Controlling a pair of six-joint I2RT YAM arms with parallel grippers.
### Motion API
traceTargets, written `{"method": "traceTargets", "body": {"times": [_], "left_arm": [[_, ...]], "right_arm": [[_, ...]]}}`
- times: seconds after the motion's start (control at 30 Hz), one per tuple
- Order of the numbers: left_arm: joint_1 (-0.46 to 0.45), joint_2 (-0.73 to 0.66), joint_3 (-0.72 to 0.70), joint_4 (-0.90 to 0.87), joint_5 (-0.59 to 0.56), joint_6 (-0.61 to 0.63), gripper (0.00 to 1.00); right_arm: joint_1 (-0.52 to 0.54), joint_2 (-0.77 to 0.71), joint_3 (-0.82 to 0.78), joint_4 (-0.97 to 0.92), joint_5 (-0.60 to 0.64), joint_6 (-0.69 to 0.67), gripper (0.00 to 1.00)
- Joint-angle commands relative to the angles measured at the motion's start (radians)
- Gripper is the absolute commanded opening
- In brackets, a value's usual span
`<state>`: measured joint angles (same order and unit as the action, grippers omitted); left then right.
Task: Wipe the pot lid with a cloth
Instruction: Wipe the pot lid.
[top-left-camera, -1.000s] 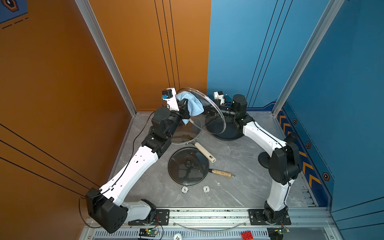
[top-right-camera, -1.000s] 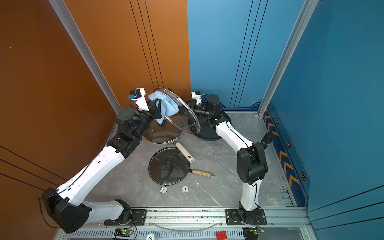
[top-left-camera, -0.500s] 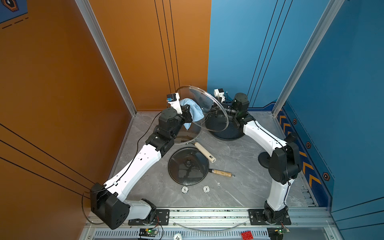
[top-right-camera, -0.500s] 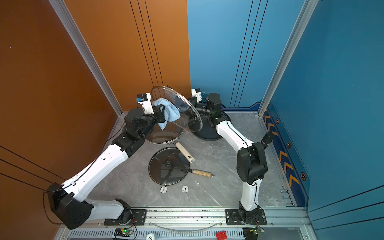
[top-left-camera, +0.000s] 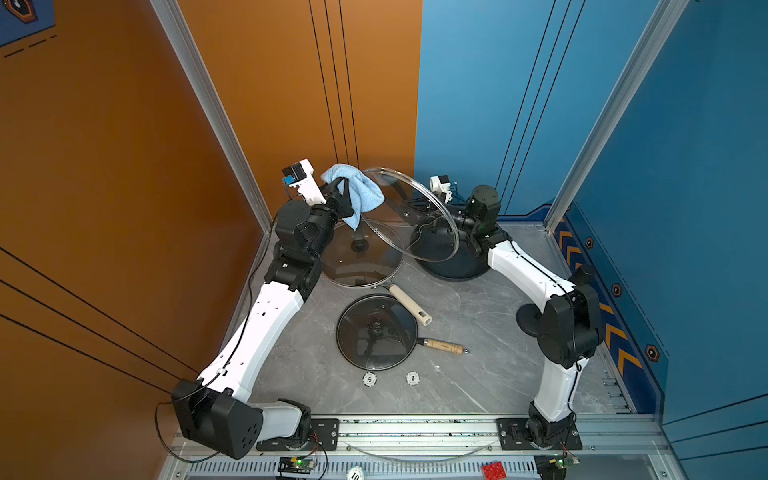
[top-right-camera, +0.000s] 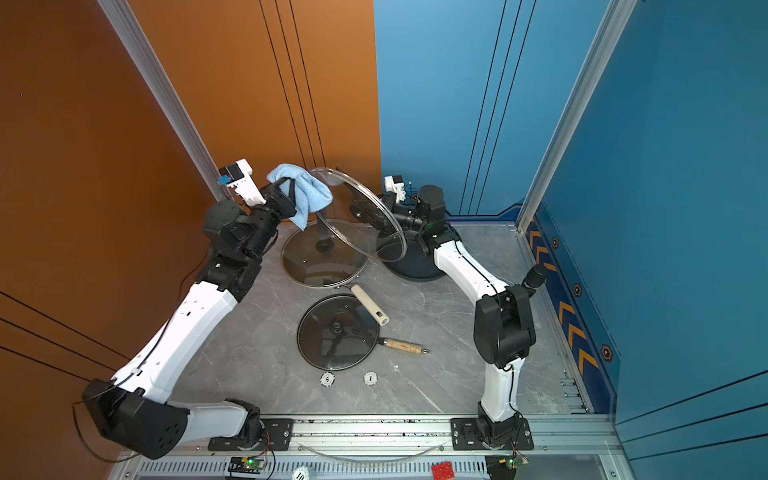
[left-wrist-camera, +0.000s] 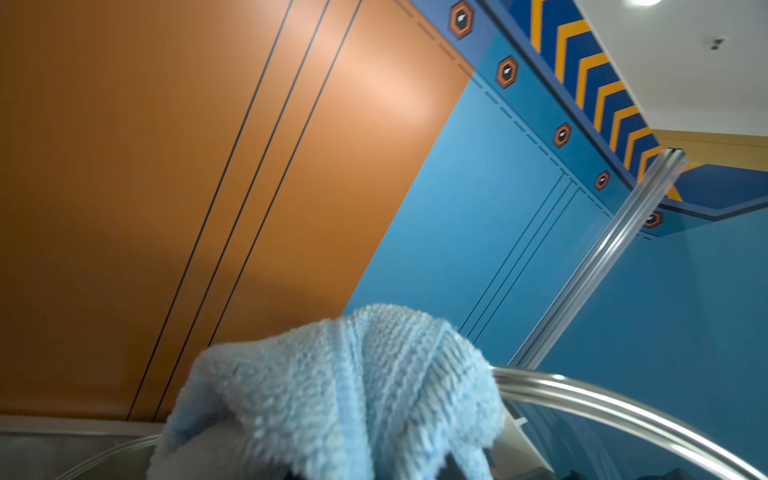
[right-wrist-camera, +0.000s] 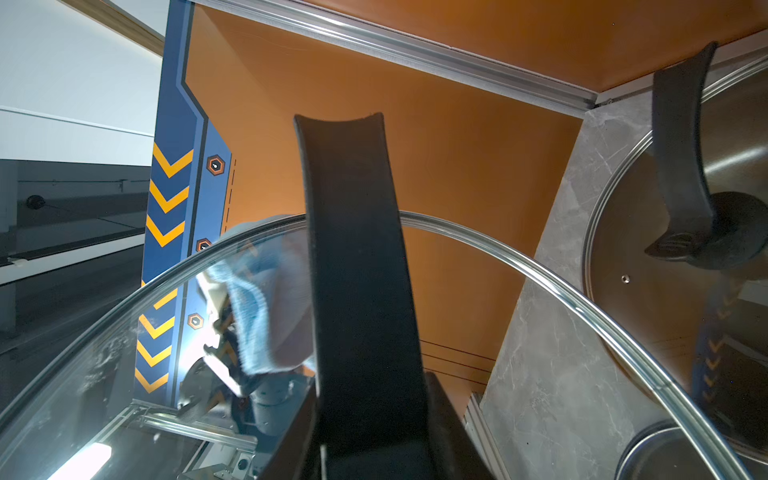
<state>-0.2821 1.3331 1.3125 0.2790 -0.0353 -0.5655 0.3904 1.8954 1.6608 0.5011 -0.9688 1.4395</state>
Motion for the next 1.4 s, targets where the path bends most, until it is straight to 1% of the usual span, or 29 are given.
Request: {"method": "traceTargets", "body": {"times": [0.0,0.07,0.17,0.23,0.33,0.43,0.5,0.57,0.67,0.77,0.8,0.87,0.93,1.0,1.1,1.23,1.3,1.37], "left_arm": [[0.022,0.020,-0.084,-0.013,0.044,-0.121,0.23],[0.023,0.015,-0.134,-0.013,0.039,-0.148,0.22],[0.024,0.017,-0.164,-0.053,0.021,-0.158,0.22],[0.019,0.019,-0.162,-0.093,0.026,-0.167,0.22],[0.001,0.003,-0.155,-0.119,0.027,-0.152,0.21],[-0.017,-0.010,-0.107,-0.151,0.032,-0.133,0.21],[-0.026,-0.011,-0.072,-0.147,0.075,-0.170,0.21],[-0.046,-0.003,-0.032,-0.121,0.134,-0.177,0.21],[-0.103,0.023,0.052,-0.076,0.221,-0.125,0.21],[-0.145,0.090,0.160,-0.069,0.353,-0.100,0.21],[-0.164,0.112,0.180,-0.069,0.376,-0.084,0.21],[-0.200,0.147,0.190,-0.069,0.376,-0.061,0.21],[-0.204,0.186,0.163,-0.070,0.390,-0.086,0.21],[-0.189,0.204,0.106,-0.065,0.374,-0.114,0.21],[-0.168,0.208,-0.001,-0.044,0.274,-0.107,0.22],[-0.113,0.210,-0.123,-0.034,0.163,-0.138,0.19],[-0.096,0.199,-0.164,-0.040,0.123,-0.148,0.19],[-0.097,0.179,-0.180,-0.058,0.085,-0.126,0.19]], "right_arm": [[-0.016,-0.117,-0.003,0.173,-0.007,0.036,0.02],[-0.025,-0.156,-0.045,0.167,0.011,0.009,0.02],[-0.035,-0.196,-0.085,0.135,0.035,-0.039,0.03],[-0.038,-0.199,-0.088,0.114,0.040,-0.048,0.03],[-0.033,-0.206,-0.114,0.136,0.056,-0.047,0.03],[-0.034,-0.207,-0.134,0.155,0.073,-0.038,0.03],[-0.035,-0.205,-0.139,0.164,0.077,-0.036,0.03],[-0.036,-0.201,-0.138,0.165,0.079,-0.039,0.03],[-0.036,-0.182,-0.123,0.171,0.081,-0.036,0.03],[-0.034,-0.153,-0.102,0.191,0.073,-0.014,0.03],[-0.033,-0.143,-0.096,0.203,0.070,-0.001,0.02],[-0.031,-0.121,-0.081,0.226,0.068,0.020,0.02],[-0.027,-0.096,-0.058,0.237,0.070,0.045,0.02],[-0.022,-0.075,-0.041,0.265,0.065,0.075,0.02],[-0.012,-0.065,-0.039,0.312,0.069,0.113,0.02],[-0.004,-0.067,-0.048,0.312,0.084,0.111,0.02],[-0.001,-0.069,-0.052,0.310,0.084,0.109,0.02],[-0.002,-0.070,-0.060,0.303,0.084,0.108,0.02]]}}
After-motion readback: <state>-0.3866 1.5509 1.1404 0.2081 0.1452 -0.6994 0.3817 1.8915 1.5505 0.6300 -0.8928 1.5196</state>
